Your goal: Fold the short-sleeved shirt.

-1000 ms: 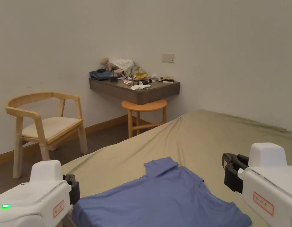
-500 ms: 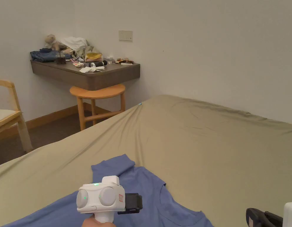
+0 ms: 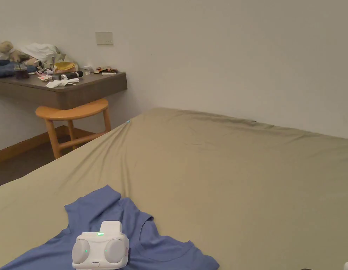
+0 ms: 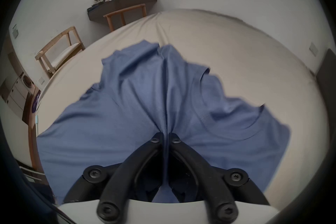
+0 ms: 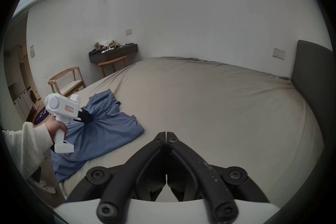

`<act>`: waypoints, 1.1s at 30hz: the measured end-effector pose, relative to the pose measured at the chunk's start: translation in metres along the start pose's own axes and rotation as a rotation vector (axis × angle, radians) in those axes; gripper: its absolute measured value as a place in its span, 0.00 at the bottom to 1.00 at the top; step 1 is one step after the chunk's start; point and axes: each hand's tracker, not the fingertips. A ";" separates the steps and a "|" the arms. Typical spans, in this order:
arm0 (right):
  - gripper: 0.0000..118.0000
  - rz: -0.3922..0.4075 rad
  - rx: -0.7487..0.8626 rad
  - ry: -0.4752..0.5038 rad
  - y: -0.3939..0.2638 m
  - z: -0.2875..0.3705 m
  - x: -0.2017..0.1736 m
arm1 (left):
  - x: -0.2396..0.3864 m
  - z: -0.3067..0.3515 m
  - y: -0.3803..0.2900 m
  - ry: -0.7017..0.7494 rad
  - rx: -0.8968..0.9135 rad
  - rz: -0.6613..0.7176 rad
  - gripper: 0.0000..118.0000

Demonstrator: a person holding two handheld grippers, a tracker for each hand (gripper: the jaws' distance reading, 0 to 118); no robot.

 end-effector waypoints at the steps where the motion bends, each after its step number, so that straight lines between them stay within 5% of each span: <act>1: 0.00 -0.004 0.003 -0.002 0.001 0.009 0.007 | 0.004 0.016 0.007 -0.026 0.035 0.032 0.03; 10: 0.00 -0.061 0.165 -0.152 0.032 0.157 0.083 | 0.140 0.205 0.023 -0.408 0.169 -0.157 0.03; 16: 0.00 -0.086 0.299 -0.320 0.037 0.292 0.133 | 0.282 0.354 -0.078 -0.761 0.237 -0.398 0.03; 22: 0.00 -0.124 0.365 -0.440 0.008 0.394 0.167 | 0.368 0.429 -0.227 -0.948 0.016 -0.512 0.03; 26: 0.00 -0.173 0.362 -0.485 -0.017 0.431 0.186 | 0.390 0.440 -0.336 -0.923 -0.098 -0.714 0.03; 33: 0.00 -0.219 0.338 -0.511 -0.057 0.456 0.200 | 0.402 0.391 -0.428 -0.742 -0.358 -0.782 0.05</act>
